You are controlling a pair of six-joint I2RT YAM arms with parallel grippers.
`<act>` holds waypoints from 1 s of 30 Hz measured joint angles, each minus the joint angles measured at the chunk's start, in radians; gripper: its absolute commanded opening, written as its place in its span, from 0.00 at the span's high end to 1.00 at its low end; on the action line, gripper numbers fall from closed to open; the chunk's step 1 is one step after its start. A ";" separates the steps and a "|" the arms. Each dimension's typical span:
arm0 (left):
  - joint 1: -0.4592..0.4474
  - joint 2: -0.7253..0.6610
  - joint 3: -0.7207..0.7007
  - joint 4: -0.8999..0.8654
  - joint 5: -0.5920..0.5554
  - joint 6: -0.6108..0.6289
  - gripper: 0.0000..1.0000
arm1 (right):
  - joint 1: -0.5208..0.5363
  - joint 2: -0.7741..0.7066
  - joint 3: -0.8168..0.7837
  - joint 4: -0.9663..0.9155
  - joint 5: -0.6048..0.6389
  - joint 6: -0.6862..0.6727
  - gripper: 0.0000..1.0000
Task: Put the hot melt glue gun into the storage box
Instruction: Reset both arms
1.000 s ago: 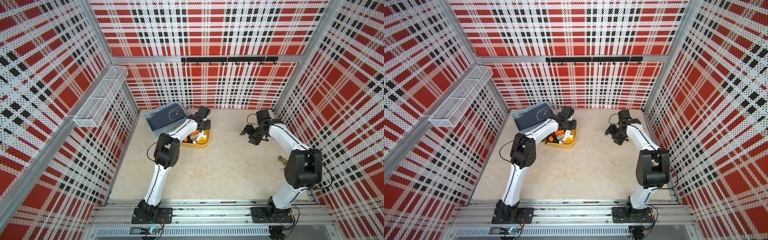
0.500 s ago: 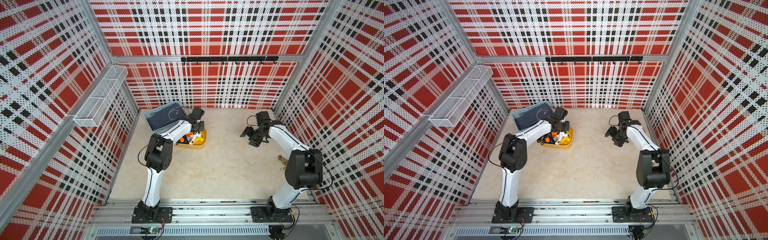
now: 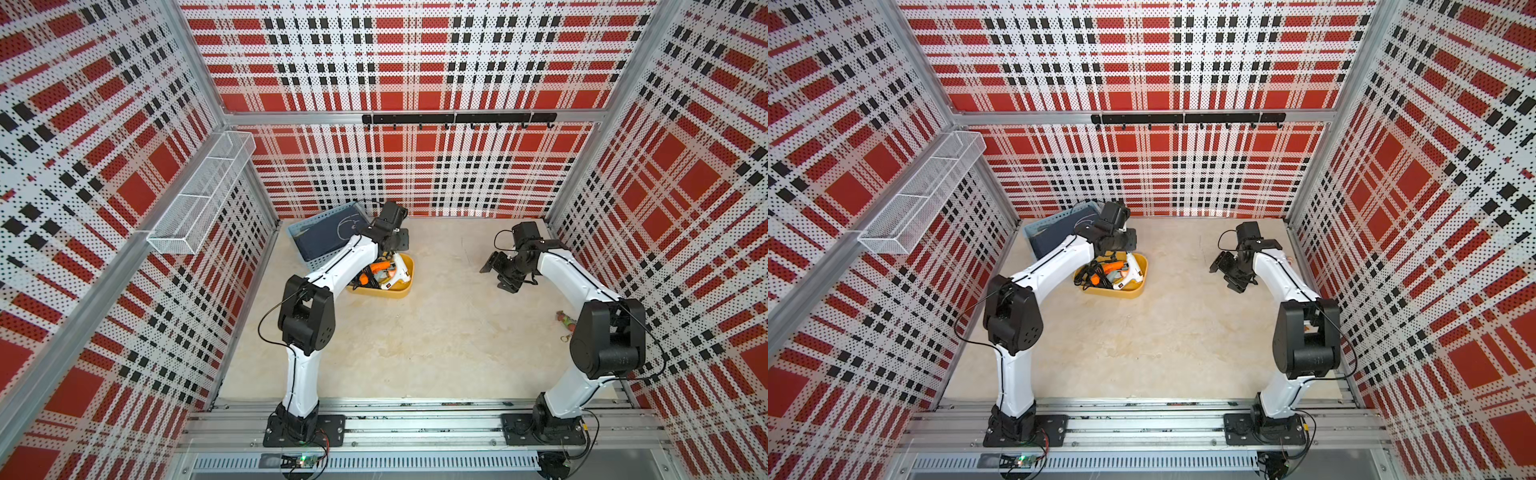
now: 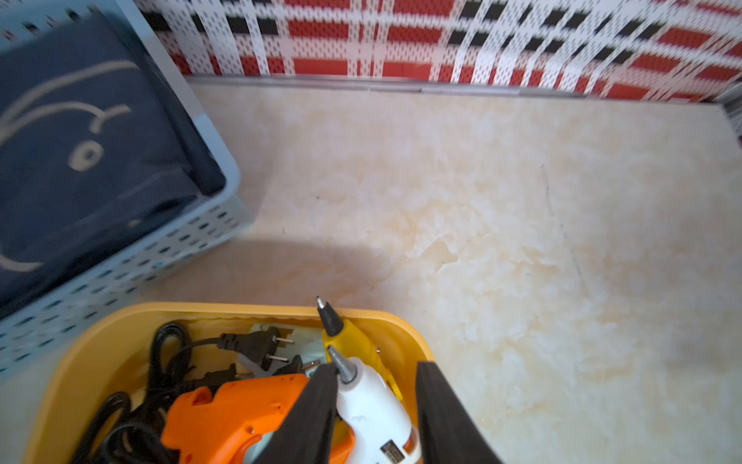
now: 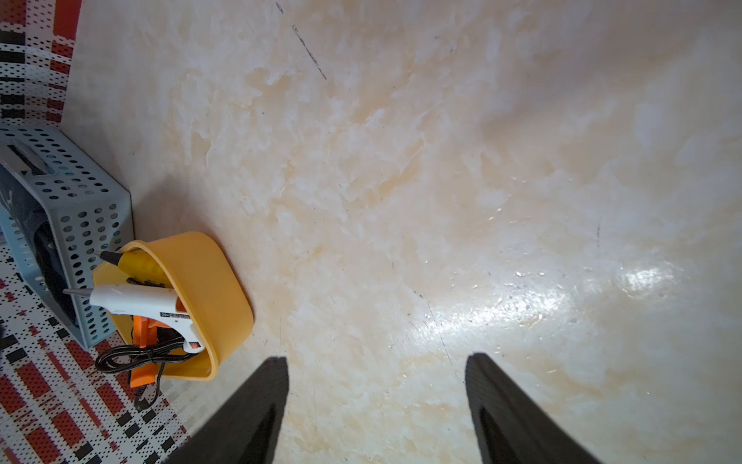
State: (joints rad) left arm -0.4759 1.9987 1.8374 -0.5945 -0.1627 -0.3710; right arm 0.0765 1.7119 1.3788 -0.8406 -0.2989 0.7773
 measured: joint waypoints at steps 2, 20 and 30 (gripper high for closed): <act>0.009 -0.051 -0.003 0.003 -0.013 -0.007 0.54 | 0.000 0.000 0.000 0.000 0.000 0.000 0.23; 0.224 -0.983 -1.073 0.600 -0.478 0.008 0.18 | 0.001 -0.255 -0.235 0.350 0.441 -0.301 0.04; 0.453 -1.086 -1.617 1.091 -0.490 0.047 0.11 | -0.001 -0.239 -0.737 1.016 0.671 -0.595 0.00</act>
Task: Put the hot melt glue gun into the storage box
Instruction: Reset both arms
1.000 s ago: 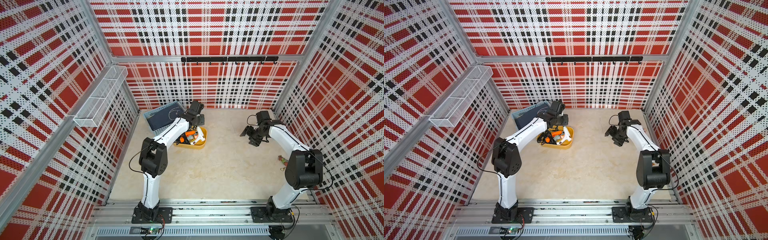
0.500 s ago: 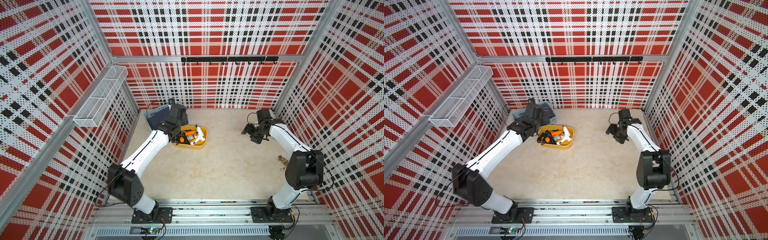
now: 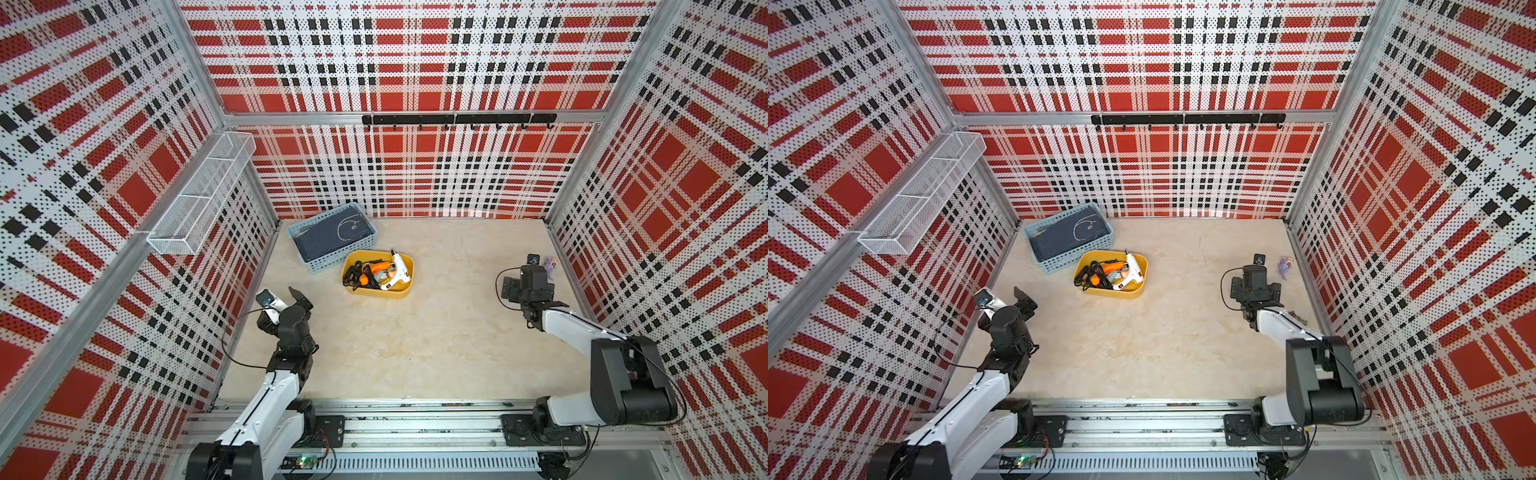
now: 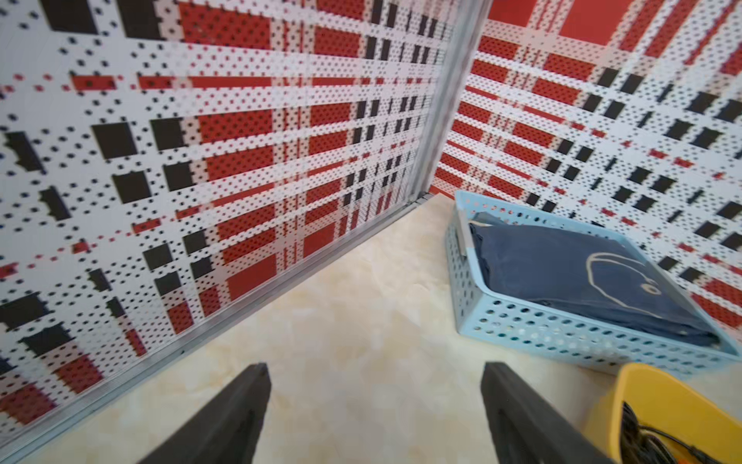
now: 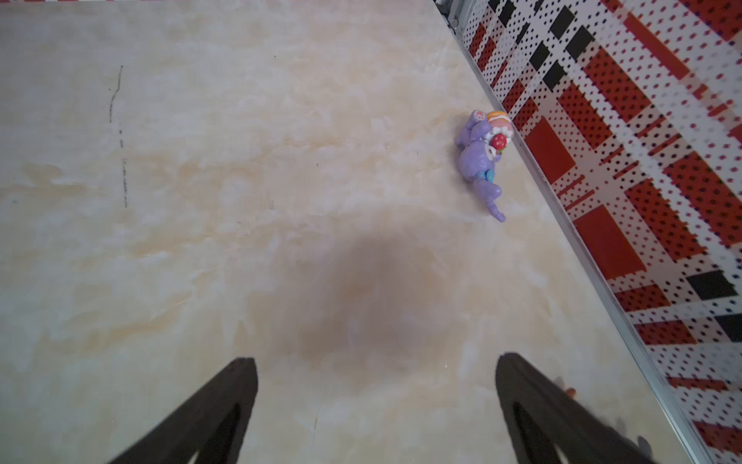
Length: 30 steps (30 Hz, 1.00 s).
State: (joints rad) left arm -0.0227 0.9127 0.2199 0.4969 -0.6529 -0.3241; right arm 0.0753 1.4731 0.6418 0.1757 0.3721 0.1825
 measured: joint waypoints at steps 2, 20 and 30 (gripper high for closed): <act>0.008 0.045 -0.006 0.085 0.011 0.021 0.10 | 0.000 0.048 -0.026 0.114 0.007 -0.016 0.00; -0.040 0.620 -0.025 0.748 0.159 0.204 0.01 | 0.000 0.065 -0.269 0.696 -0.036 -0.088 0.00; -0.048 0.650 -0.023 0.837 0.231 0.266 0.01 | 0.003 0.072 -0.349 0.874 -0.129 -0.130 0.00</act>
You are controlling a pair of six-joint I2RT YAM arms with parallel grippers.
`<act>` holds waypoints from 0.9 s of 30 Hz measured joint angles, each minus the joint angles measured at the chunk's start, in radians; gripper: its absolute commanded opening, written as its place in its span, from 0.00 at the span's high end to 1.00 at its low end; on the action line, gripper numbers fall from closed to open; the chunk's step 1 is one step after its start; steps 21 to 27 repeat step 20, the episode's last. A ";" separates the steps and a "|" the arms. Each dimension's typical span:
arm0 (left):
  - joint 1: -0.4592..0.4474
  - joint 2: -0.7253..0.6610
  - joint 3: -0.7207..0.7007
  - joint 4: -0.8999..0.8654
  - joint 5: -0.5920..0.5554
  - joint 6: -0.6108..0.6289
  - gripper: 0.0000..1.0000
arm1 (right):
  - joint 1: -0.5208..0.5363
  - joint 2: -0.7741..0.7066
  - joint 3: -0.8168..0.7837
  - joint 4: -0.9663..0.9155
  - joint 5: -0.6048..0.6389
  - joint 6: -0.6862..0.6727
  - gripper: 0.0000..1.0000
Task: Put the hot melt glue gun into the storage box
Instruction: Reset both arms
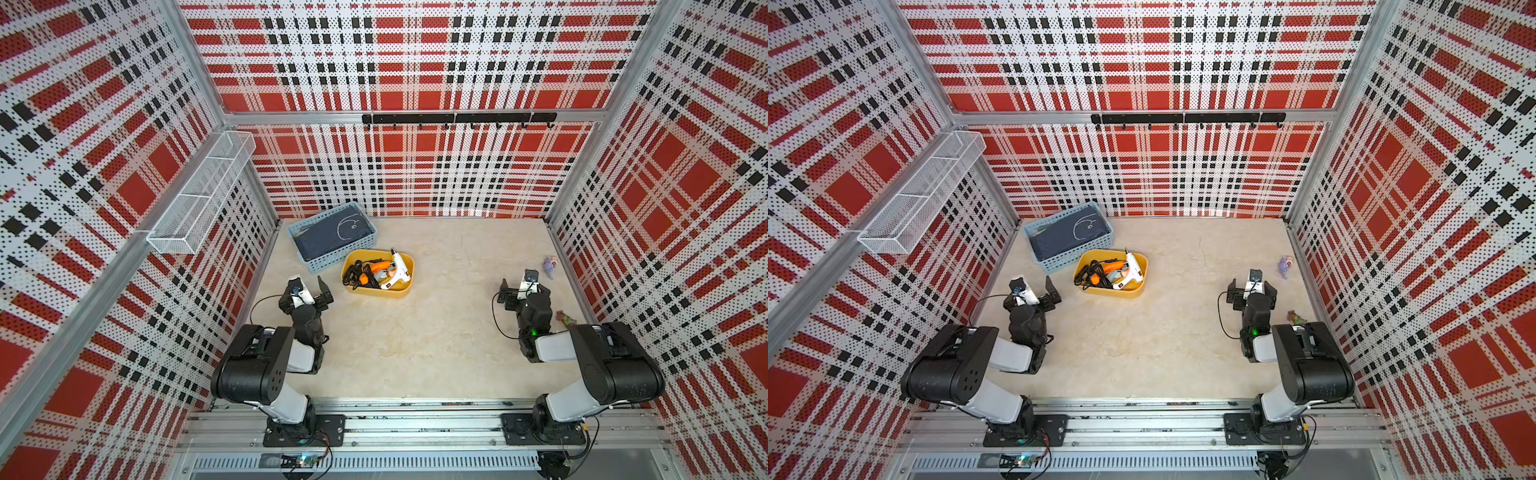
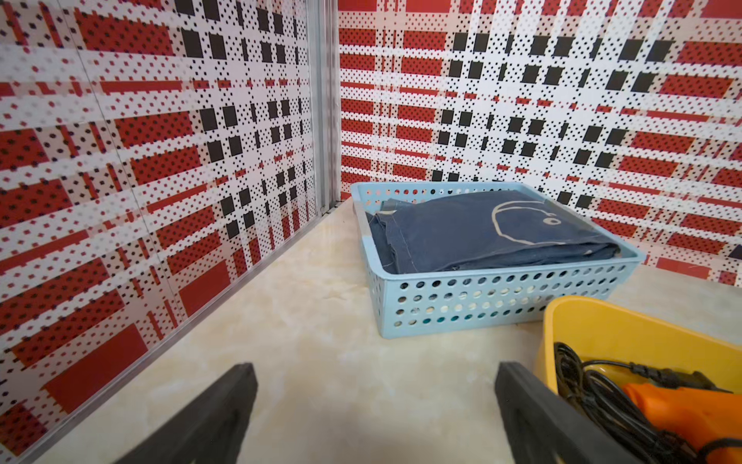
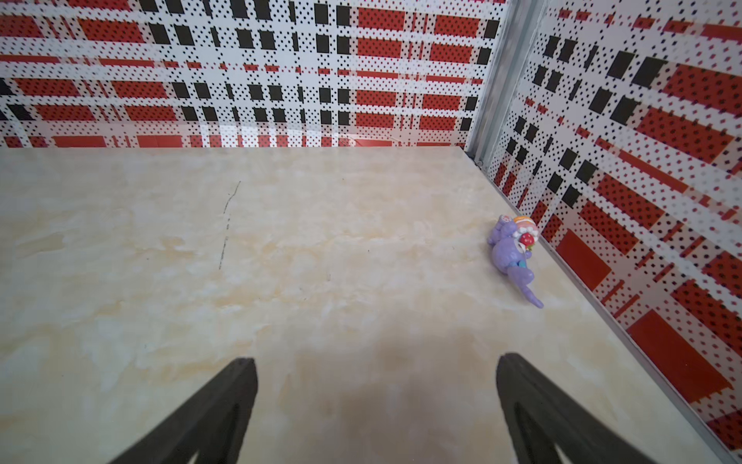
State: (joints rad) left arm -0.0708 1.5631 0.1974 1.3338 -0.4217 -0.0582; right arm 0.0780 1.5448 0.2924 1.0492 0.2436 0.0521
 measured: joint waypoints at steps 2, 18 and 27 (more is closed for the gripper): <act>0.000 0.000 0.000 0.007 0.002 0.003 0.01 | -0.002 0.000 0.000 0.006 -0.007 -0.002 0.00; 0.011 0.000 0.000 0.013 0.024 0.007 0.01 | -0.012 0.000 0.003 0.010 -0.063 -0.002 0.00; 0.013 0.000 0.000 0.013 0.026 0.007 0.01 | -0.014 0.000 0.003 0.010 -0.066 -0.002 0.00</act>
